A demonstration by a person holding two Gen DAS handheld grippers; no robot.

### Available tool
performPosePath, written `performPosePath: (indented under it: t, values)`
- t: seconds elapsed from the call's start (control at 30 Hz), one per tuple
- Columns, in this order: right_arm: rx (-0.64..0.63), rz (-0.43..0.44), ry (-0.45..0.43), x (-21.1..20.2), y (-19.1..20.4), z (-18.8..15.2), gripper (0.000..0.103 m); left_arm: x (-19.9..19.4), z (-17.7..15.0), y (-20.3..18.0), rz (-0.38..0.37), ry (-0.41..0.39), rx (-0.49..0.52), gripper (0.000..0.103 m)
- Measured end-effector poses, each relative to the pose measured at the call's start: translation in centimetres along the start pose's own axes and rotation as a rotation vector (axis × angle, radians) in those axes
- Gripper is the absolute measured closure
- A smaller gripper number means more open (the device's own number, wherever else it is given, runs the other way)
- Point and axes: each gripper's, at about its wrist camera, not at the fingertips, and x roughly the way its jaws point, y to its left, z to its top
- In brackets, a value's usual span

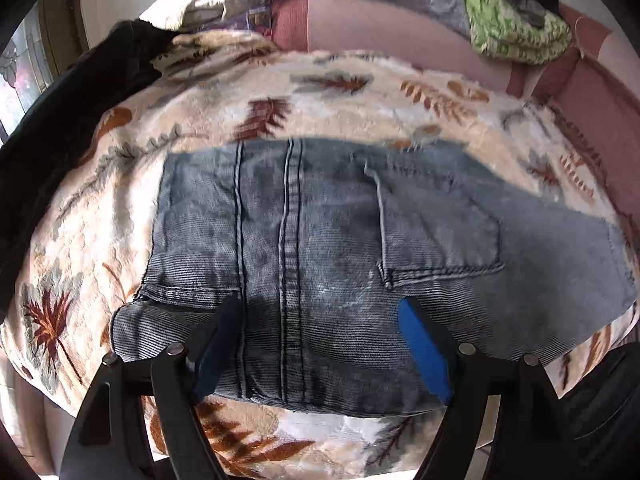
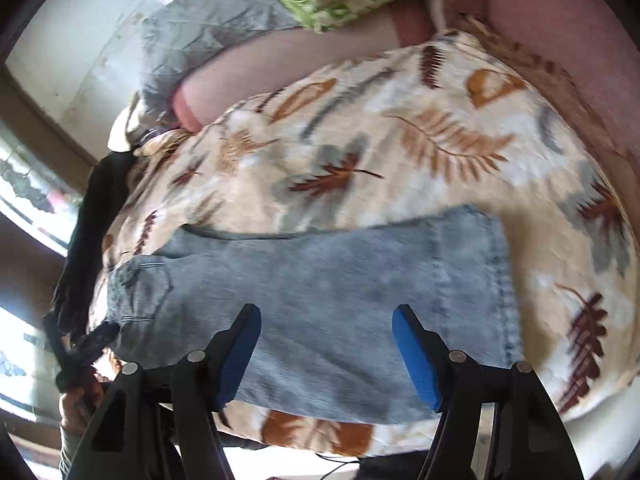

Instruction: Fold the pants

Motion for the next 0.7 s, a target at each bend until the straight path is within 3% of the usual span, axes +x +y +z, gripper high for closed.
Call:
performPosePath:
  t: [0.1,0.27,0.37,0.43,0.53,0.6,0.7]
  values:
    - [-0.118,0.044,0.042,3.7,5.6,2.4,0.031,-1.2,-0.3,-0.5,0.018,-0.073,-0.004,0.022]
    - [-0.261,0.110,0.121,10.3,13.3,5.3,0.031,-4.9,1.2,-1.2,-0.052,-0.220,-0.055,0.022]
    - [-0.368,0.123,0.174,14.3,17.4,7.0,0.031,-5.2,1.5,-1.8,-0.112,-0.271,-0.099,0.021]
    - [-0.414,0.109,0.230,17.1,19.2,7.9,0.034,-3.7,1.3,-2.3,-0.050,-0.241,-0.104,0.021]
    - [-0.482,0.064,0.297,20.9,21.0,8.2,0.049,-0.1,0.3,-2.1,-0.029,-0.144,-0.115,0.022]
    - [-0.518,0.024,0.338,23.2,21.5,8.0,0.052,0.2,-0.1,-2.2,-0.010,-0.179,-0.098,0.021]
    - [-0.546,0.018,0.373,25.0,21.9,7.9,0.070,0.3,-0.2,-2.3,-0.006,-0.188,-0.082,0.021]
